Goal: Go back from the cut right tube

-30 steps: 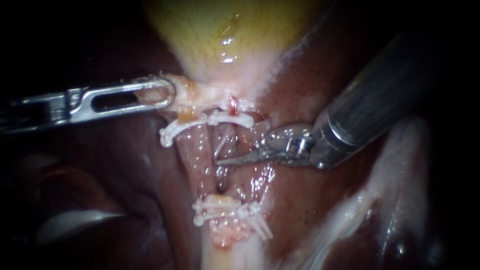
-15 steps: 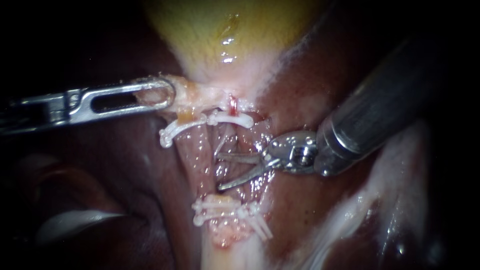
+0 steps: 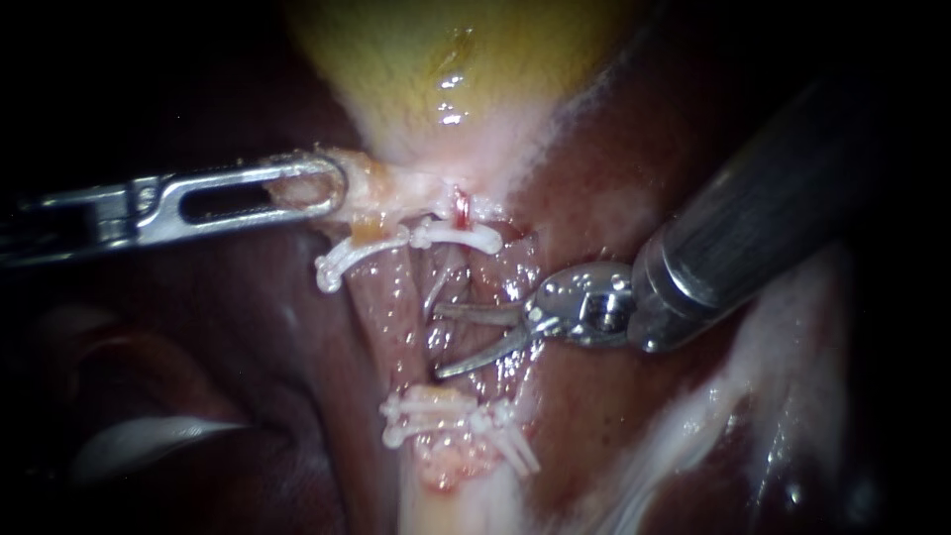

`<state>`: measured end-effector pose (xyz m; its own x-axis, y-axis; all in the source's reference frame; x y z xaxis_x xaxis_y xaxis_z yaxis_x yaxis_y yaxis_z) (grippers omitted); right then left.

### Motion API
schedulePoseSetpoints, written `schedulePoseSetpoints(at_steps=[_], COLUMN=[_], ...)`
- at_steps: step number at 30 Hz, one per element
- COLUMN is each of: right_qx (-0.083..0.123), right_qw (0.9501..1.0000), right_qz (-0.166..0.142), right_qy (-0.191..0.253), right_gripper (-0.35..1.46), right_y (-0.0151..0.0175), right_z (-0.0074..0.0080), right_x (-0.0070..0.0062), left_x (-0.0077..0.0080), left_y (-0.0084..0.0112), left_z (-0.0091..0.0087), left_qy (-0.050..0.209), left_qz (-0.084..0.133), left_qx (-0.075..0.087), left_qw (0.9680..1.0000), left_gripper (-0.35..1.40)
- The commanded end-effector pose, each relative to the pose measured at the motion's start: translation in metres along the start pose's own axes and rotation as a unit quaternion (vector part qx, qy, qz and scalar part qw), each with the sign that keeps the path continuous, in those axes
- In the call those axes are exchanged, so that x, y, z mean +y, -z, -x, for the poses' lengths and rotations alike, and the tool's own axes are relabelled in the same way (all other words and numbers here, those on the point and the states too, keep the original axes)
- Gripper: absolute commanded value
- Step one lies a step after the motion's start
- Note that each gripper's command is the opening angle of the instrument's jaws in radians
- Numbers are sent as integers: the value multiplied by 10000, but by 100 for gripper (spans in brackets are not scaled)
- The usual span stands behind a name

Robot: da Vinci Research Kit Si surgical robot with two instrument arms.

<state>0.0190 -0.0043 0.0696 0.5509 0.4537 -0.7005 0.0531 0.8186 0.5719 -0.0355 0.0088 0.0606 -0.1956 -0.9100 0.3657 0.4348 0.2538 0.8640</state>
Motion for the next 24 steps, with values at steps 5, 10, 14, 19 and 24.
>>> schedulePoseSetpoints(at_steps=[5, 10, 14, 19, 24], right_qx=[-46, -108, -79, -162, -173], right_qw=[9984, 9958, 9937, 9896, 9876], right_qz=[420, 670, 820, 1068, 1209], right_qy=[379, 608, 765, 947, 990], right_gripper=[143, 145, 145, 143, 145], right_y=[18, 48, 72, 94, 112], right_z=[-4, -11, -13, -8, 1], right_x=[-4, -10, -15, -23, -26], left_x=[0, 0, 0, 0, 0], left_y=[0, 0, 0, 0, 0], left_z=[0, 0, 0, 0, -1], left_qy=[-1, -1, -1, -2, -3], left_qz=[-3, -3, -3, -2, -2], left_qx=[2, 2, 2, 1, 0], left_qw=[10000, 10000, 10000, 10000, 10000], left_gripper=[-35, -35, -35, -35, -35])
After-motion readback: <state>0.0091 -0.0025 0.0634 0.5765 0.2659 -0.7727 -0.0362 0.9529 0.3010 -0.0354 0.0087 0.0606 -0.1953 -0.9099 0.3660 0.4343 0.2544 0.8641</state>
